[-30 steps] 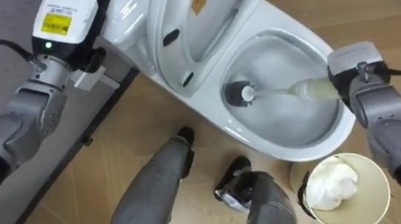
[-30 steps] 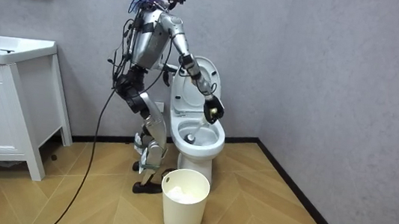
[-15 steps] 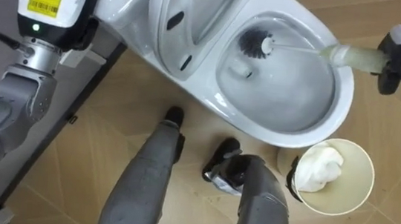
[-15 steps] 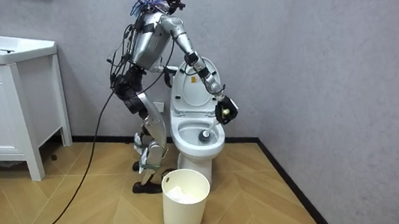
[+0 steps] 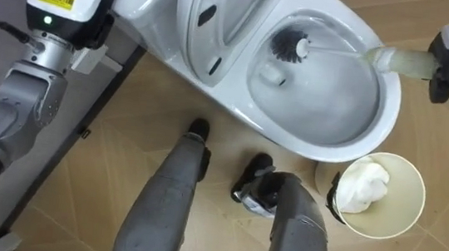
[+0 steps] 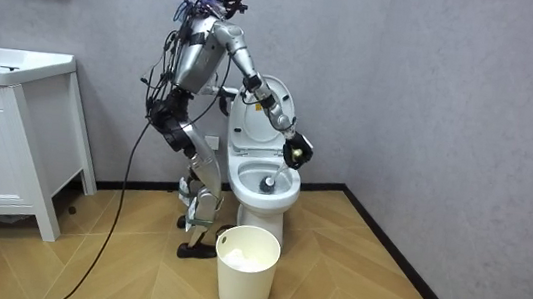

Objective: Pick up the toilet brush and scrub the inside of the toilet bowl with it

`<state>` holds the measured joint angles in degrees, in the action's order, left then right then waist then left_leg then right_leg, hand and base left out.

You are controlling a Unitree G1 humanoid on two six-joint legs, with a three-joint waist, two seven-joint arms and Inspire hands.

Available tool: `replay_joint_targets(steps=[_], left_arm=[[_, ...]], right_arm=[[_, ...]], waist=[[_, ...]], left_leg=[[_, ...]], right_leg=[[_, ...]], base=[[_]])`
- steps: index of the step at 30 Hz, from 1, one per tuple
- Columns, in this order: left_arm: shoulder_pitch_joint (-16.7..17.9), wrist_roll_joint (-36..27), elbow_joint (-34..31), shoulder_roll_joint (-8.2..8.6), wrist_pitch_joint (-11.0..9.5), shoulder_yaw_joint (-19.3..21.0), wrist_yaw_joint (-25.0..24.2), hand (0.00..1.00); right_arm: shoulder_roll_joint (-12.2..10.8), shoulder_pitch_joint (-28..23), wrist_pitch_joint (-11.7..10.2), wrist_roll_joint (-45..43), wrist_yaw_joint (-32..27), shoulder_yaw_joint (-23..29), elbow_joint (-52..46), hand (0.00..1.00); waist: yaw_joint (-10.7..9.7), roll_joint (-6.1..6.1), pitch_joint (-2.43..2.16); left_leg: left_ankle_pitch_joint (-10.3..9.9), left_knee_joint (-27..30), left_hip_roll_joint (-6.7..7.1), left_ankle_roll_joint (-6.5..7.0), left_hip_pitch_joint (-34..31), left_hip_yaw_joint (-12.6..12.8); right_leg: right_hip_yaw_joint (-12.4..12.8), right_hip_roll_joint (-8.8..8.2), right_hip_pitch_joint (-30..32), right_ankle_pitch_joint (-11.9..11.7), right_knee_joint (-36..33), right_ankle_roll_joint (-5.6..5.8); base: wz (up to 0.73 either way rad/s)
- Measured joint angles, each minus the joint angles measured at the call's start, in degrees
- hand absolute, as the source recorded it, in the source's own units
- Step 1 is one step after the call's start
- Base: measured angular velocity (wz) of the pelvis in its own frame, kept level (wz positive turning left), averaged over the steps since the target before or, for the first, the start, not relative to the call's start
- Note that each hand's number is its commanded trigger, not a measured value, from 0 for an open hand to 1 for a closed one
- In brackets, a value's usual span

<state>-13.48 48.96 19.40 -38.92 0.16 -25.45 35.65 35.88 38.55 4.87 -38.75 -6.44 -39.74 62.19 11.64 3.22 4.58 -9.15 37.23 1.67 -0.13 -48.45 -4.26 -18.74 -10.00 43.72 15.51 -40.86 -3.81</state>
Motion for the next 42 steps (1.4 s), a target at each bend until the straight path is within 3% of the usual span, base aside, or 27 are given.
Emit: replay_joint_targets(steps=[5, 8, 11, 15, 17, 21, 23, 28, 34, 38, 40, 42], left_arm=[[0.0, 0.0, 0.7, 1.70, 0.1, -0.1, -1.5, 0.00], [0.1, 0.0, 1.4, 2.53, 0.6, -0.9, -1.7, 0.00], [0.3, -0.1, 1.5, 2.61, 0.8, -1.1, -1.9, 0.00], [0.4, -1.9, 2.2, 5.11, 1.3, -1.5, -2.8, 0.00], [0.6, -3.3, 2.3, 5.95, 1.6, -1.5, -2.7, 0.00], [1.7, -4.7, 2.0, 6.41, 2.6, -1.3, -2.5, 0.00], [2.8, -5.6, 1.9, 6.42, 2.9, -0.9, -2.1, 0.00], [4.7, -8.8, 1.3, 6.51, 3.5, -0.5, -0.6, 0.00], [5.0, -10.5, 1.0, 6.25, 3.4, -0.9, 0.5, 0.00], [4.3, -10.6, 1.6, 5.90, 3.2, -2.2, 2.1, 0.00], [3.7, -9.9, 1.5, 4.68, 2.9, -2.2, 2.6, 0.00], [3.1, -9.3, 1.5, 2.55, 1.7, -1.9, 3.1, 0.00]], right_arm=[[-0.7, -2.3, 1.7, -5.7, 1.6, -1.4, -2.8, 1.00], [-2.0, -4.5, 5.2, -6.9, 3.3, -1.8, -4.7, 1.00], [-2.3, -5.8, 7.0, -8.0, 5.1, -1.8, -7.5, 1.00], [-2.7, -10.1, 10.2, -11.7, 7.3, -1.1, -13.3, 1.00], [-2.9, -12.6, 11.9, -13.8, 8.5, 0.5, -16.9, 1.00], [-3.9, -16.3, 15.9, -18.0, 11.6, 1.4, -24.2, 1.00], [-4.9, -18.2, 16.8, -19.9, 13.2, 2.7, -27.0, 1.00], [-5.0, -22.2, 19.7, -21.8, 16.9, 3.4, -33.8, 1.00], [-4.3, -23.4, 19.1, -20.3, 15.0, 5.1, -31.9, 1.00], [-4.0, -18.4, 13.4, -12.1, 9.6, 5.1, -20.8, 1.00], [-4.0, -14.4, 10.4, -8.0, 8.3, 4.7, -15.8, 1.00], [-4.0, -9.7, 7.2, -4.4, 7.0, 4.2, -11.3, 1.00]], waist=[[1.3, -2.30, -0.11], [1.3, -3.65, -0.78], [1.2, -4.07, -1.04], [1.1, -5.60, -1.57], [0.9, -6.00, -1.57], [-0.1, -6.84, -2.12], [-0.7, -6.92, -2.19], [-2.1, -7.00, -2.32], [-2.7, -7.30, -2.54], [-2.8, -6.05, -2.35], [-2.6, -4.80, -2.10], [-2.2, -2.62, -1.14]], left_leg=[[-0.1, -0.3, 0.04, -0.23, 0.1, -0.1], [-0.2, -0.5, 0.00, -0.31, 0.1, -0.7], [-0.2, -0.5, -0.13, -0.32, 0.3, -0.6], [-0.5, -0.5, -0.97, -0.22, 1.5, -0.7], [-0.6, -0.7, -1.00, -0.21, 1.9, -0.7], [-0.4, -1.9, -1.76, -0.40, 2.3, -0.5], [-0.4, -2.3, -2.09, -0.42, 3.0, -0.4], [-0.4, -2.5, -2.24, -0.45, 3.1, 0.1], [-0.4, -2.1, -2.01, -0.41, 3.1, 0.2], [-0.5, -1.8, -1.03, -0.17, 2.5, 0.9], [-0.5, -1.4, -1.03, -0.19, 1.7, 1.5], [-0.3, -1.5, -1.01, -0.24, 1.1, 2.4]], right_leg=[[-0.3, 0.42, -0.1, 0.1, 0.6, -0.10], [-1.0, 0.54, -0.7, 0.1, 1.1, -0.12], [-0.9, 0.67, -0.9, 0.1, 1.4, -0.12], [-1.9, 1.55, -3.2, -0.3, 3.3, -0.11], [-1.9, 1.70, -3.6, -0.4, 3.4, -0.09], [-1.9, 2.70, -4.3, -1.3, 5.5, -0.19], [-1.8, 3.18, -5.1, -1.7, 6.4, -0.26], [-1.3, 3.24, -4.8, -1.7, 6.4, -0.30], [-1.2, 2.91, -4.6, -1.6, 5.8, -0.21], [0.2, 1.92, -2.8, -0.4, 2.8, 0.12], [0.7, 1.27, -1.4, -0.4, 1.7, -0.09], [1.6, 1.05, 0.1, -0.4, 0.7, -0.30]], base=[[0.00], [0.07], [0.00], [-0.02], [0.00], [-0.07], [-0.06], [-0.03], [0.01], [0.01], [-0.14], [-0.12]])
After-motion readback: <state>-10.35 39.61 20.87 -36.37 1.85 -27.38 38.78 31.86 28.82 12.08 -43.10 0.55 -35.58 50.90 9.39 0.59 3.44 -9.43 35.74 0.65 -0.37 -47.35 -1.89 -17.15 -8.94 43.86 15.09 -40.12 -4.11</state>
